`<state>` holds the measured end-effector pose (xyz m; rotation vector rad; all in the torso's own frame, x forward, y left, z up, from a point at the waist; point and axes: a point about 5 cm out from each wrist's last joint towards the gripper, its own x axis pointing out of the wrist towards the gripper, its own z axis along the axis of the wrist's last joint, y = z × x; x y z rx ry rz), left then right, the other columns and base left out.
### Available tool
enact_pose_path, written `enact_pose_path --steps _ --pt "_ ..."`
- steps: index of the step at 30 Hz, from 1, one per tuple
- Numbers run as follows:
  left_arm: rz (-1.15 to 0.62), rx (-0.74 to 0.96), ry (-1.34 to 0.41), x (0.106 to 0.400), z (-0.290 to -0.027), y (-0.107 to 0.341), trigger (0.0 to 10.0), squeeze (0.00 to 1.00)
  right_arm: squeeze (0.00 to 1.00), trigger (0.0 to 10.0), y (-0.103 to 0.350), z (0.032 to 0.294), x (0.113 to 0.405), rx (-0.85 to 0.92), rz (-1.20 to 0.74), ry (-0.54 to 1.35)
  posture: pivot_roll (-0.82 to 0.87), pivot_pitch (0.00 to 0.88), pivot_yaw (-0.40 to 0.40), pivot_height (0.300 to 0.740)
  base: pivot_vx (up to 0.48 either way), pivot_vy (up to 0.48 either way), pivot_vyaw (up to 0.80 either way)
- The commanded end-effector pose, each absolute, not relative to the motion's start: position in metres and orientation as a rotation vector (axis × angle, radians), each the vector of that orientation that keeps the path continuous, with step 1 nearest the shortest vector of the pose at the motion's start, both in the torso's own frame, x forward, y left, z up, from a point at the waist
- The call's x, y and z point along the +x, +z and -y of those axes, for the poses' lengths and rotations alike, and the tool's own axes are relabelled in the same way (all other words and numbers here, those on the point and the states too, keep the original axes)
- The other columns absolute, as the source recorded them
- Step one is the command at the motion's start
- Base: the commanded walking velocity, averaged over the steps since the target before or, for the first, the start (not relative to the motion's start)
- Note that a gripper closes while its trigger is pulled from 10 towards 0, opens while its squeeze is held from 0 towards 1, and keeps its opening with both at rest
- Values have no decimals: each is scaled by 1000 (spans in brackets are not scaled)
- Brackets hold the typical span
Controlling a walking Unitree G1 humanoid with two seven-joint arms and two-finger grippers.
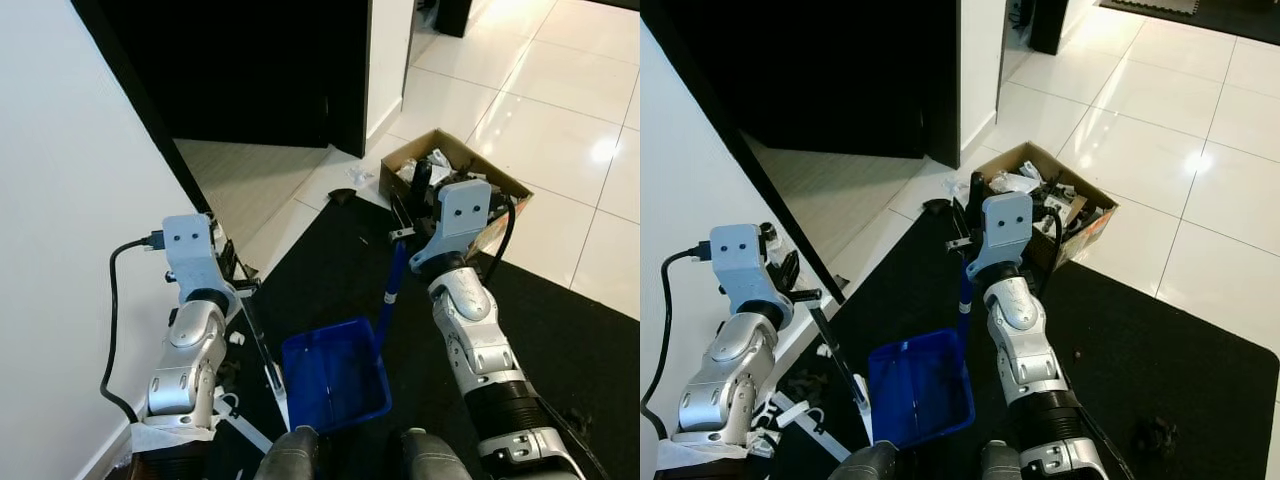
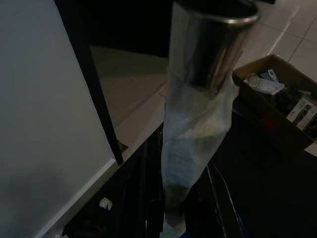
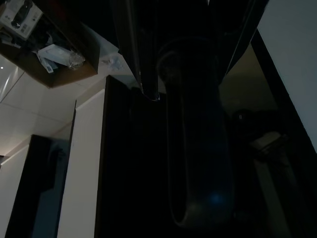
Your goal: Sweep floor
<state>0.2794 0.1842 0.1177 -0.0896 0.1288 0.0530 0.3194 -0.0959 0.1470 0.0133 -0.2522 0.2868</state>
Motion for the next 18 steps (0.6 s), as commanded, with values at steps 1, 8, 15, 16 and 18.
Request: enact_pose_path --steps 1,8,15,16,18 --pt "-86 -84 63 279 -187 124 10000 0 0 10000 147 98 322 -2 256 291 18 103 76 740 0 0 0" --pt "-94 -73 80 280 -191 123 10000 0 0 10000 146 104 327 -35 235 267 18 103 76 740 0 0 70" --pt "-106 -76 76 279 -189 120 10000 0 0 10000 145 107 330 -38 227 246 23 100 73 740 0 0 794" --pt "-107 -77 75 279 -188 120 10000 0 0 10000 145 107 330 -36 228 247 22 98 73 740 0 0 794" --pt "-108 -77 74 279 -188 120 10000 0 0 10000 145 107 330 -35 229 249 23 97 73 740 0 0 794"
